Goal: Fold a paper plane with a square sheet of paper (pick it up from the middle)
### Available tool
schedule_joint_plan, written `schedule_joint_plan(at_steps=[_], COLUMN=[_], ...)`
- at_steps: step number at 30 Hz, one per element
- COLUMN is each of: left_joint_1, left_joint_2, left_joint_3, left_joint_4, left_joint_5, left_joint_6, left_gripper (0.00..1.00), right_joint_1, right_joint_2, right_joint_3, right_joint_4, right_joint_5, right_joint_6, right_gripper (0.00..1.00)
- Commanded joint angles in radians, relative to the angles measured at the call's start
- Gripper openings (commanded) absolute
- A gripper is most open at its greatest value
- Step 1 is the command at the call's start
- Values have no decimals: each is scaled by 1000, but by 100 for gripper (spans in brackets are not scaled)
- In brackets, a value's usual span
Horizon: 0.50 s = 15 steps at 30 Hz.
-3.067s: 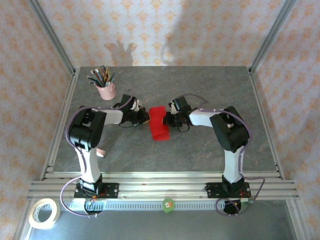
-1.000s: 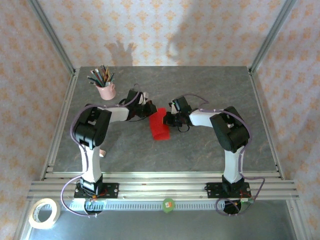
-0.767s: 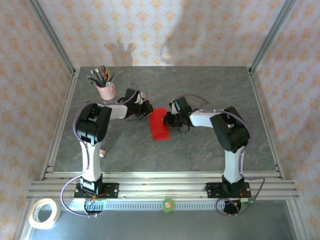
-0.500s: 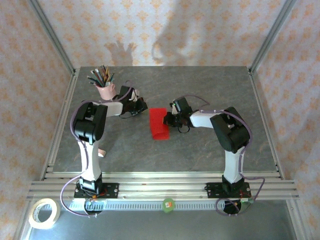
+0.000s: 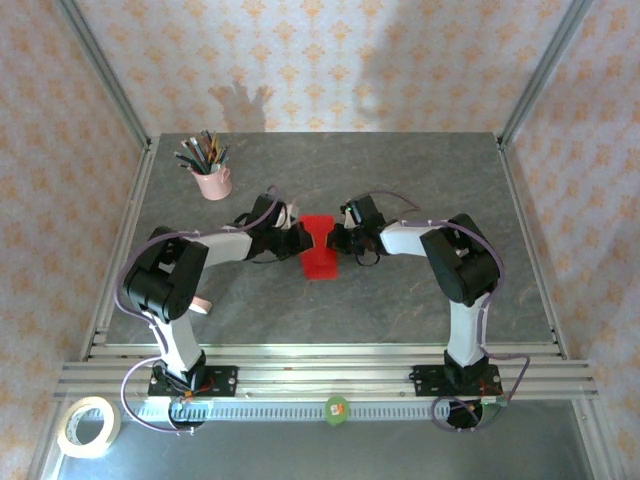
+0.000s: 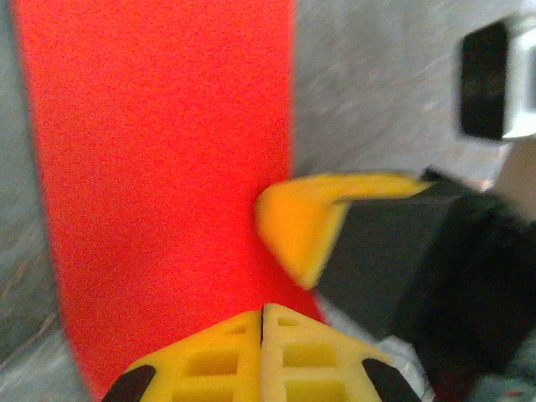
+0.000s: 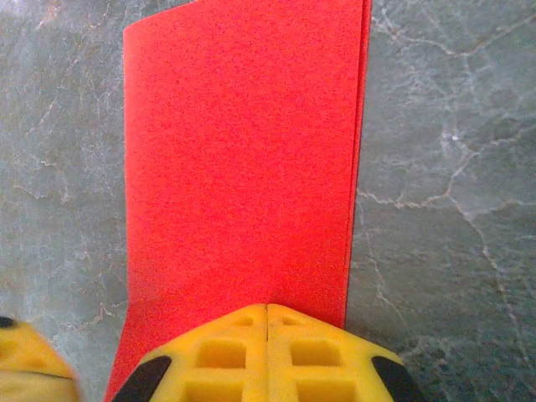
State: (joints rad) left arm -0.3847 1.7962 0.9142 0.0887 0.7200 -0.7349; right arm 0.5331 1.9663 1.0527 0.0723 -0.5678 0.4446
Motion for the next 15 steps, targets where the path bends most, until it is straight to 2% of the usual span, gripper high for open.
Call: schedule_joint_plan(at_steps=[1,5,15], left_joint_1=[9,10,17], left_joint_2=[-11,27,80], left_joint_3=[-29,-18,11], left_joint_4=[-14,-2,-92], left_joint_5=[1,27,6], left_joint_6=[-24,-28,29], left_gripper=[0,0,0], right_joint_1=[-27,-26,-28], right_joint_2=[123,127,130], right_joint_3=[-90,-92,-92], right_joint_4=[-277,-282,-301], right_joint_5=[192,193,222], right_joint_6=[-20,-36,-50], right_gripper=[0,0,1])
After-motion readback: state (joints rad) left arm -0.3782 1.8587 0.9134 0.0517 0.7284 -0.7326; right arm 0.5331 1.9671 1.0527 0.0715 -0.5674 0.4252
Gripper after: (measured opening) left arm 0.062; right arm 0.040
